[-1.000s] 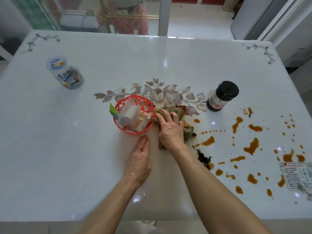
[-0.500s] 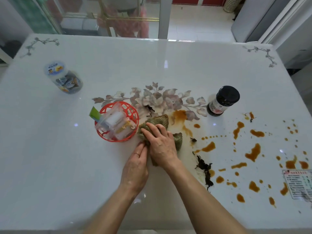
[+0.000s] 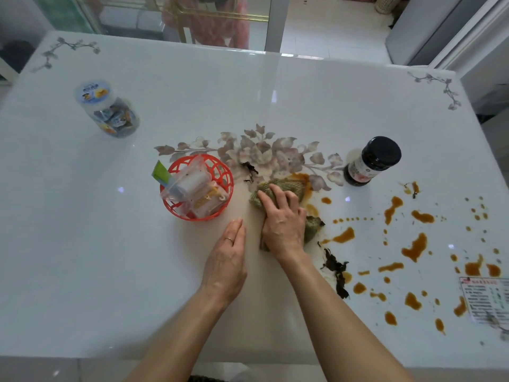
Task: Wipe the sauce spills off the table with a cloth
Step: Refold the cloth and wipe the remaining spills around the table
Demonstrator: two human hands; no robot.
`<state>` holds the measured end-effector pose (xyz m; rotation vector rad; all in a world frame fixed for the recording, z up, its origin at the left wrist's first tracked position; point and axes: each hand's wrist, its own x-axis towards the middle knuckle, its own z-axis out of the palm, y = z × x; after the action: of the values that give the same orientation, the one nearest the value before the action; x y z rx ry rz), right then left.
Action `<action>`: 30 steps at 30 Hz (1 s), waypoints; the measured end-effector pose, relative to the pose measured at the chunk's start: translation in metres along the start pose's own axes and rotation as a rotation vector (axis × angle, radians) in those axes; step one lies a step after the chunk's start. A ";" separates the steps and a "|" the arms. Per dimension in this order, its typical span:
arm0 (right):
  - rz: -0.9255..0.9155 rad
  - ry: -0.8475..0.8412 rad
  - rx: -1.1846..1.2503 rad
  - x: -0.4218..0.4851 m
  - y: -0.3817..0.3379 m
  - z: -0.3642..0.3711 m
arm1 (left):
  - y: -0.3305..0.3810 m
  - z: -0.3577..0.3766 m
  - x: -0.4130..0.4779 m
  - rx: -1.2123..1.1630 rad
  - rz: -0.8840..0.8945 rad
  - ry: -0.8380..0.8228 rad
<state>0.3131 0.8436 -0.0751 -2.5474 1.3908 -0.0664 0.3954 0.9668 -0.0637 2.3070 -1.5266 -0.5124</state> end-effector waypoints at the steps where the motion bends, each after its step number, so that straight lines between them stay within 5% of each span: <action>1: 0.062 0.023 0.010 -0.002 0.003 -0.001 | 0.000 0.001 0.001 0.038 0.008 -0.022; 8: 0.030 0.349 0.210 0.021 -0.015 -0.011 | 0.000 -0.004 0.001 0.166 0.044 -0.216; 11: -0.067 0.288 0.133 0.051 -0.034 -0.017 | 0.001 -0.009 0.000 0.187 0.036 -0.267; 15: -0.156 -0.032 -0.072 0.081 -0.042 -0.006 | 0.000 -0.010 -0.001 0.160 0.016 -0.274; 25: 0.290 0.070 -0.083 0.043 -0.018 0.006 | 0.000 -0.008 -0.001 0.136 0.000 -0.286; 30: 0.373 0.128 -0.079 0.014 -0.016 0.009 | 0.000 -0.009 0.001 0.149 0.003 -0.292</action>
<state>0.3353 0.8414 -0.0810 -2.3321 1.9292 -0.1121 0.4000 0.9671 -0.0565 2.4254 -1.7530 -0.7891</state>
